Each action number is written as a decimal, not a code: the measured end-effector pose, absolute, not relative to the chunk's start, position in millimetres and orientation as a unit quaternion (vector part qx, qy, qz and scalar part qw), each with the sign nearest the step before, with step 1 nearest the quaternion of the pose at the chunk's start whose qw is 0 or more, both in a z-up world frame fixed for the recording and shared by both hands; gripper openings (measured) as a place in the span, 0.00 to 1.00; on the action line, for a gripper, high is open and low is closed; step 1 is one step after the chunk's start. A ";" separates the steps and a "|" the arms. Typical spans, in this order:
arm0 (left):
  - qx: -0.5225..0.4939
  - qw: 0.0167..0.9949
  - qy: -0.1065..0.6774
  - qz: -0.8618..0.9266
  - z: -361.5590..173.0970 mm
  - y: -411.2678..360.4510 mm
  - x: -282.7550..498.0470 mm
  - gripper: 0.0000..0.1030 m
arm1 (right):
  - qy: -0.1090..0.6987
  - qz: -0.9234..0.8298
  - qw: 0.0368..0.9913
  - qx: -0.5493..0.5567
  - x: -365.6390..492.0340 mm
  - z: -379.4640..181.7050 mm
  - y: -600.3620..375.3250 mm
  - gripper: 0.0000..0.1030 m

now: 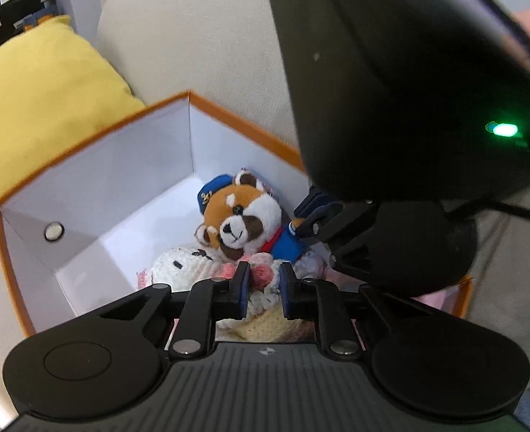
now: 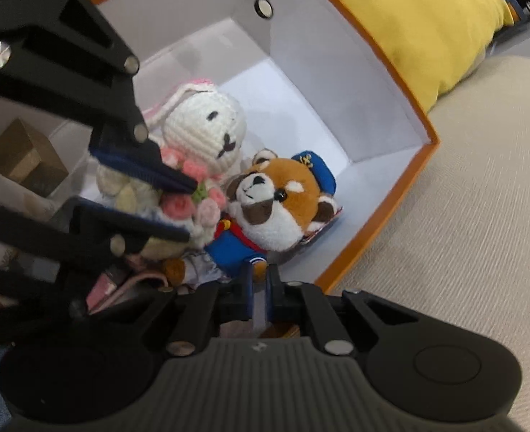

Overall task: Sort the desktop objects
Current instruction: 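Open the left tool to release the bunny while the right tool releases the red panda, then move both tools back to the sofa seat toward the white plush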

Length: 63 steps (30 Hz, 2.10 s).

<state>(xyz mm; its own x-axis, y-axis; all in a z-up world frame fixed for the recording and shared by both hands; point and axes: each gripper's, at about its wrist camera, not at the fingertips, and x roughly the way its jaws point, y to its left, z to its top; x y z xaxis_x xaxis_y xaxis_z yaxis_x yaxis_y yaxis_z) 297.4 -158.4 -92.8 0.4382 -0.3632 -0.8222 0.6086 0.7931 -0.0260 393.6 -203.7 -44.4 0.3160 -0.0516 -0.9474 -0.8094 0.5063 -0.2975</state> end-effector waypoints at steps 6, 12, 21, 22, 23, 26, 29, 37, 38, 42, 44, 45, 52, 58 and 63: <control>0.141 0.842 0.441 -0.275 -88.1 -159.2 298.8 0.22 | 0.512 0.265 0.699 -0.423 391.6 -45.8 -204.0 0.11; 0.131 0.858 0.417 -0.270 -65.8 -147.7 287.3 0.43 | 0.498 0.247 0.730 -0.399 379.8 -22.8 -211.8 0.28; 0.108 0.892 0.372 -0.233 0.8 -91.4 237.5 0.54 | 0.439 0.212 0.809 -0.329 324.0 38.1 -206.6 0.33; 0.104 0.895 0.375 -0.219 5.2 -79.0 231.4 0.54 | 0.431 0.218 0.817 -0.315 312.0 43.7 -187.9 0.33; 0.100 0.897 0.380 -0.202 9.9 -66.5 226.3 0.54 | 0.424 0.228 0.824 -0.299 304.1 49.7 -182.7 0.33; 0.087 0.899 0.402 -0.148 17.9 -22.3 216.3 0.54 | 0.408 0.273 0.831 -0.263 288.8 53.4 -165.7 0.33; 0.076 0.901 0.415 -0.103 18.3 13.2 210.7 0.54 | 0.395 0.310 0.828 -0.248 277.3 39.2 -122.4 0.33; 0.051 0.887 0.459 -0.029 -2.1 104.2 181.4 0.54 | 0.423 0.364 0.799 -0.223 275.6 0.2 -37.7 0.33; 0.039 0.881 0.472 -0.020 -5.5 114.5 178.6 0.54 | 0.427 0.362 0.797 -0.224 277.9 -4.4 -28.3 0.33; -0.037 0.873 0.486 0.017 -22.9 143.2 177.8 0.54 | 0.450 0.358 0.791 -0.209 285.4 -10.7 -0.5 0.33; -0.060 0.870 0.489 0.024 -27.5 151.6 175.6 0.54 | 0.461 0.373 0.780 -0.199 292.3 -18.7 11.1 0.33; -0.070 0.868 0.490 0.027 -31.1 153.8 177.9 0.54 | 0.462 0.381 0.775 -0.200 293.5 -21.3 12.6 0.33; -0.061 0.852 0.518 0.047 -53.9 160.2 194.3 0.42 | 0.462 0.398 0.768 -0.196 318.7 -38.6 58.4 0.24; -0.075 0.840 0.534 0.053 -66.2 172.0 192.5 0.41 | 0.472 0.385 0.767 -0.202 345.1 -60.6 88.2 0.23; -0.082 0.837 0.537 0.069 -60.3 181.1 182.0 0.41 | 0.494 0.410 0.741 -0.195 336.5 -76.6 96.2 0.16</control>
